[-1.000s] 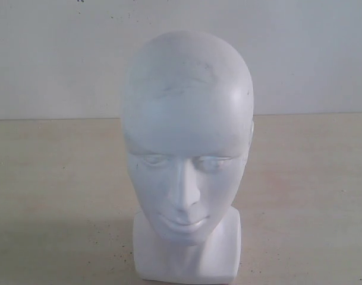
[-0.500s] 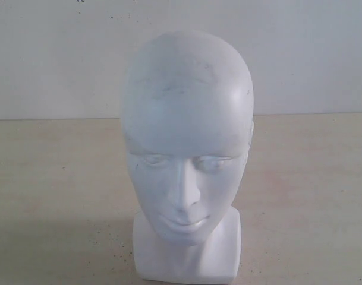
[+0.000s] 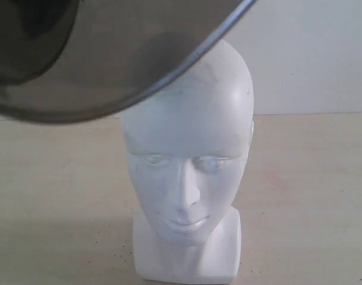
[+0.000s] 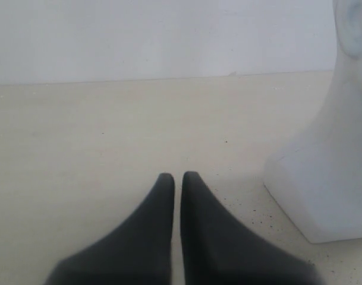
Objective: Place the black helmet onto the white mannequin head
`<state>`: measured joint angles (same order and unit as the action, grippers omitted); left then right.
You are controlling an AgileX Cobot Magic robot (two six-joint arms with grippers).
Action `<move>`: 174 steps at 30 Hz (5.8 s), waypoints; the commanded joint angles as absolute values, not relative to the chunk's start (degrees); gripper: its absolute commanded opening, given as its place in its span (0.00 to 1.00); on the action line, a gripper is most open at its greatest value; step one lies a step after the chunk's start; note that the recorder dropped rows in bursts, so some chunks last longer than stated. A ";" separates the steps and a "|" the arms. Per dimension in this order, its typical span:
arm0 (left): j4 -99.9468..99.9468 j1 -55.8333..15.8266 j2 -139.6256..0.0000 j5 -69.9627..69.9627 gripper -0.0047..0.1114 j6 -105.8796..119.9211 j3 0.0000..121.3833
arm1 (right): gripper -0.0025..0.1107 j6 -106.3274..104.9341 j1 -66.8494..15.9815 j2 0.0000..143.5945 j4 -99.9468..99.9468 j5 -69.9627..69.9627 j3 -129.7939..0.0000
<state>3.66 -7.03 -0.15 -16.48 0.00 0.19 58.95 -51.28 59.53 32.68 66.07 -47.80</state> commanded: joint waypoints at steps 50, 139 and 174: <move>3.62 -6.86 0.00 20.42 0.08 -10.73 0.00 | 0.02 59.84 -53.62 64.00 26.85 59.00 -48.62; 48.55 -22.48 -58.54 -18.42 0.08 58.62 72.14 | 0.02 50.27 -44.85 65.18 12.55 47.10 -37.79; 99.95 -0.60 -77.74 -59.97 0.08 103.33 69.80 | 0.02 43.08 -44.85 58.39 8.24 34.83 -37.79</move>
<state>101.46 -0.64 -76.91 -58.59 102.85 69.67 47.74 -45.75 60.15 8.92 32.84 -37.51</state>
